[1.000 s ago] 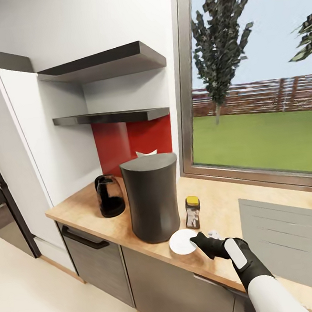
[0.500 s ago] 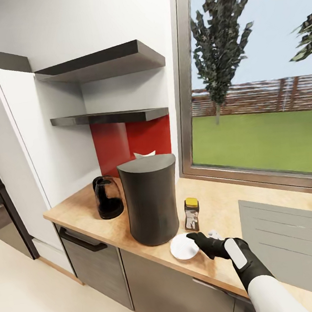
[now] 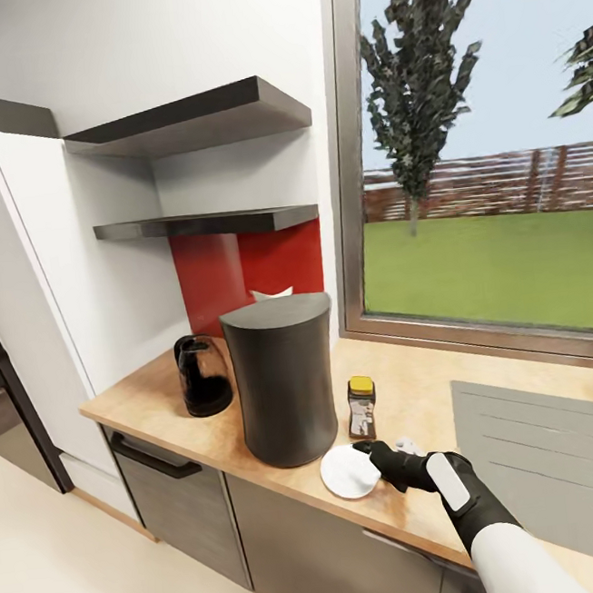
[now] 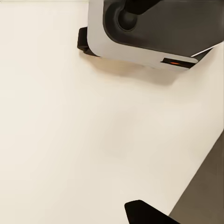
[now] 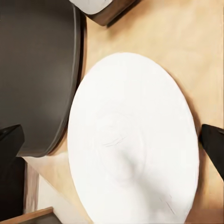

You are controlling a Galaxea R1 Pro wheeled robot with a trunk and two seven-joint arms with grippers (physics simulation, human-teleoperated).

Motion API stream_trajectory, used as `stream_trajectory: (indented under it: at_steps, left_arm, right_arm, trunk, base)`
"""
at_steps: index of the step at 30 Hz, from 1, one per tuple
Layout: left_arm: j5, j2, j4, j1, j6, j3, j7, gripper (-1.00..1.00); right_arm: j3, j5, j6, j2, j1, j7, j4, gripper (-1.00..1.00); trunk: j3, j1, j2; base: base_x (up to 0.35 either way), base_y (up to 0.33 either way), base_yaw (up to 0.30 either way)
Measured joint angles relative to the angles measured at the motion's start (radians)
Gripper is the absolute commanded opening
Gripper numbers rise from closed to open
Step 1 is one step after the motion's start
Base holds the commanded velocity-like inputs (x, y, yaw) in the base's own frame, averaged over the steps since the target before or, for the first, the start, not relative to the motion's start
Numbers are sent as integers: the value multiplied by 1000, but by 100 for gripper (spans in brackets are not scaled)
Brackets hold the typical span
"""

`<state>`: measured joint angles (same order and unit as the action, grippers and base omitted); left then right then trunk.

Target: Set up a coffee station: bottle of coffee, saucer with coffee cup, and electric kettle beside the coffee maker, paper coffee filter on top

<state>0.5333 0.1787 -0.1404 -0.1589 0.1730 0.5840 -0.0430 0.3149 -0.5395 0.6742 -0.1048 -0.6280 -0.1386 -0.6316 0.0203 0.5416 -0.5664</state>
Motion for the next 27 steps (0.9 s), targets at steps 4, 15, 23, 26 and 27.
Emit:
stream_trajectory:
  at_steps: [4,15,23,26,27]
  left_arm:
    - [0,0,0,0,1,0,0,100]
    - [0,0,-3,0,-1,0,1,100]
    - [4,-3,-4,0,-1,6,64,100]
    - [4,-4,-4,0,-2,8,77,100]
    - [3,-4,-4,0,-2,8,79,100]
  right_arm:
    - [0,0,0,0,0,0,0,100]
    - [-1,0,-1,0,0,-1,0,100]
    - [-1,2,-3,0,0,-2,0,100]
    - [-1,3,-3,1,0,-2,0,100]
    - [-1,3,-3,1,0,-2,0,100]
  trunk:
    - [0,0,0]
    - [0,0,0]
    - [0,1,0]
    - [0,0,0]
    - [0,0,0]
  base:
    - [0,-152,0]
    - [-85,-57,0]
    - [-295,14,0]
    - [-290,200,0]
    - [-281,222,0]
